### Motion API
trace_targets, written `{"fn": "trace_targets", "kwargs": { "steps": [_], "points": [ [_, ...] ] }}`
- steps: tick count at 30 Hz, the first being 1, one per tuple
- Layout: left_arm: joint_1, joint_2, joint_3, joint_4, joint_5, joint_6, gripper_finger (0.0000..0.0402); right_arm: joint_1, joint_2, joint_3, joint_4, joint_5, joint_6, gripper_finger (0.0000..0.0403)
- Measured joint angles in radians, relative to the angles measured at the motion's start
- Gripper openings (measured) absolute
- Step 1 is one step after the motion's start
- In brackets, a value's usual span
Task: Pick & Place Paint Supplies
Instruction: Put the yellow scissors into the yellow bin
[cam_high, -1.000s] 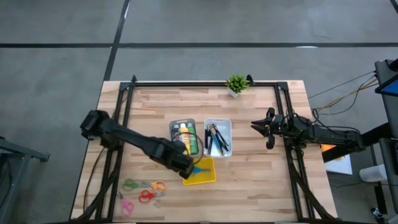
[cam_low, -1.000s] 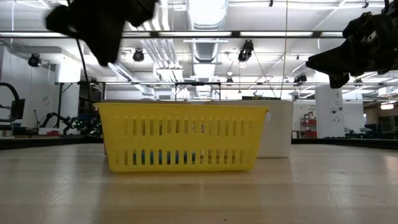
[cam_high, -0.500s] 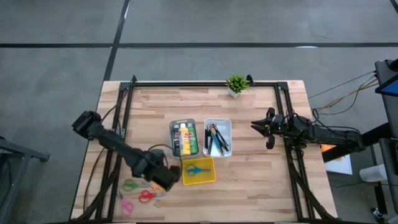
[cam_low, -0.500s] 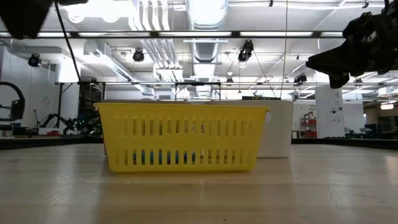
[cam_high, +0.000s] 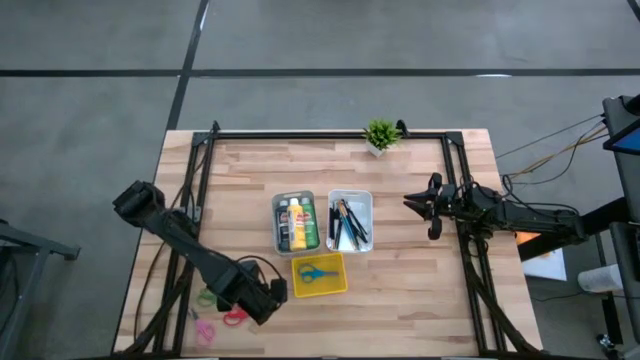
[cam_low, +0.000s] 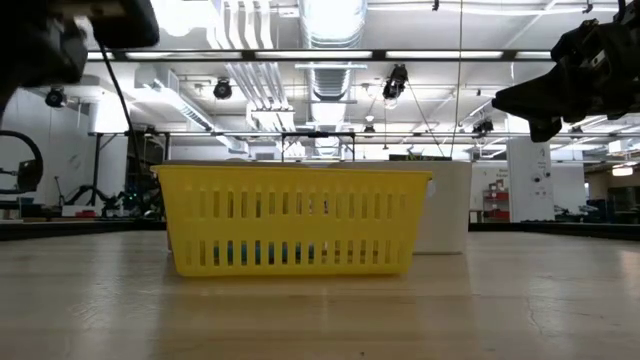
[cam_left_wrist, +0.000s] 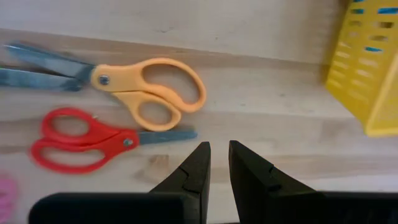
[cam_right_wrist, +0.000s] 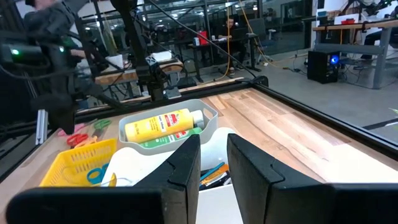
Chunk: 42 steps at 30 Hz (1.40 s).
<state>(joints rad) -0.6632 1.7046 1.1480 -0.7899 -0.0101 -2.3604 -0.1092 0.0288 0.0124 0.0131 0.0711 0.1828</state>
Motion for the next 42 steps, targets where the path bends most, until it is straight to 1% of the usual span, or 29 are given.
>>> {"fn": "trace_targets", "kwargs": {
  "steps": [3,8,23,42],
  "points": [
    [0.0,0.0,-0.066,0.099,0.0,-0.002,0.0061,0.0,0.0,0.0,0.0,0.0,0.0,0.0078],
    [0.003,0.001,-0.139,0.186,0.0,-0.005,0.0061,0.0,0.0,0.0,0.0,0.0,0.0,0.0078],
    [0.039,0.001,-0.22,0.217,0.009,-0.002,0.0061,0.0,0.0,0.0,0.0,0.0,0.0,0.0078],
    [0.043,0.0,-0.235,0.236,0.037,-0.028,0.0061,0.0,0.0,0.0,0.0,0.0,0.0,0.0078]
  ]
}}
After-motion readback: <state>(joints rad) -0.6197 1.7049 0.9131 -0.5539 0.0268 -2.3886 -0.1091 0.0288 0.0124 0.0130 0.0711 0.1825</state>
